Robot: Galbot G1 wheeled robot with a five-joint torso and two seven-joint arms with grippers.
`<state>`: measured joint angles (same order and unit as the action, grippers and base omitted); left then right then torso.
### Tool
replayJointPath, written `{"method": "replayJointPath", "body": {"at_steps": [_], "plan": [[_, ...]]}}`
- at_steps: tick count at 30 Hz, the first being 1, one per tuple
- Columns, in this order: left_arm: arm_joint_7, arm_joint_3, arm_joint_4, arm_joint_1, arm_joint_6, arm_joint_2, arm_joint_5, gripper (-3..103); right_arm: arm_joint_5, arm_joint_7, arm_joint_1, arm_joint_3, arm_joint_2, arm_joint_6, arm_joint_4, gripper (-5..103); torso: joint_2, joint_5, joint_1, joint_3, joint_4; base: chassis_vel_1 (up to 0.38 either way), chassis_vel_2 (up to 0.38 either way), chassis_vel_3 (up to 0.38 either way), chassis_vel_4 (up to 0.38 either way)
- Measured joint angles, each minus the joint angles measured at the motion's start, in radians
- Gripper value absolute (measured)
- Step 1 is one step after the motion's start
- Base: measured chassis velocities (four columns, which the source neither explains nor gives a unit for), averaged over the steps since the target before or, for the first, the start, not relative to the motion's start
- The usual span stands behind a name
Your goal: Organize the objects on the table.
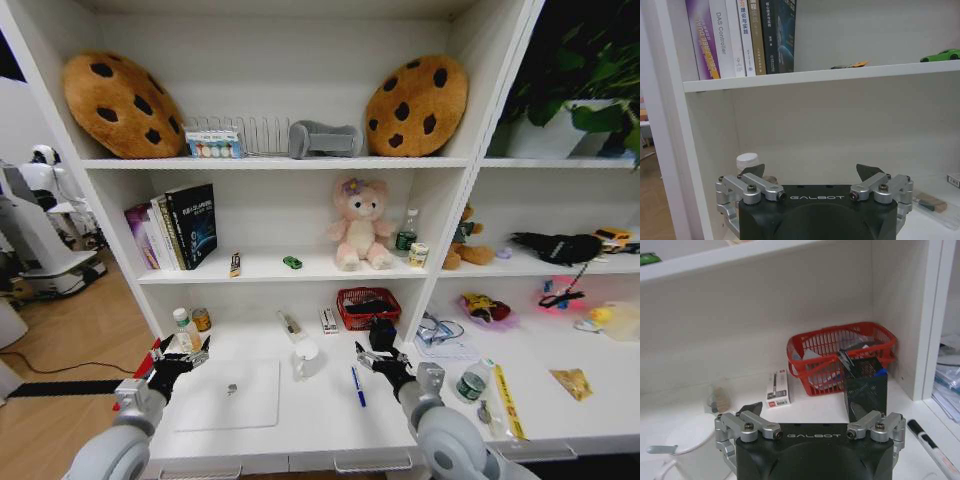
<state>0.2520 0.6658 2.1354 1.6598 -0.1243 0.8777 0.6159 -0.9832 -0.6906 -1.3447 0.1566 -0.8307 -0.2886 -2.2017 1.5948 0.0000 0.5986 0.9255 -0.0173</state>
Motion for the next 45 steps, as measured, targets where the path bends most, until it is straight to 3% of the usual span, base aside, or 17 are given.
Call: {"method": "replayJointPath", "body": {"at_steps": [5,21,33,45], "plan": [[0.000,-0.007,-0.007,-0.007,0.000,0.001,0.000,100,-0.044,-0.026,0.019,-0.016,-0.009,-0.016,0.041,98,0.000,-0.0001,0.000,0.000,-0.0001,0.000,0.000,0.000,0.000],[-0.005,-0.038,-0.036,-0.036,-0.002,-0.007,0.003,100,-0.033,0.075,0.111,-0.104,-0.024,-0.045,0.227,88,0.000,0.0000,0.000,0.000,-0.0002,0.000,0.000,0.000,0.000],[-0.005,-0.037,-0.039,-0.030,-0.002,-0.008,0.004,100,-0.038,0.083,0.162,-0.168,-0.045,-0.048,0.270,84,0.000,0.0000,0.000,0.000,-0.0001,0.000,0.000,0.000,0.000],[-0.005,-0.041,-0.045,-0.036,-0.004,-0.010,0.007,100,-0.047,0.081,0.173,-0.181,-0.059,-0.048,0.299,67,0.000,0.0000,0.000,0.000,-0.0002,0.000,0.000,0.000,0.000]]}}
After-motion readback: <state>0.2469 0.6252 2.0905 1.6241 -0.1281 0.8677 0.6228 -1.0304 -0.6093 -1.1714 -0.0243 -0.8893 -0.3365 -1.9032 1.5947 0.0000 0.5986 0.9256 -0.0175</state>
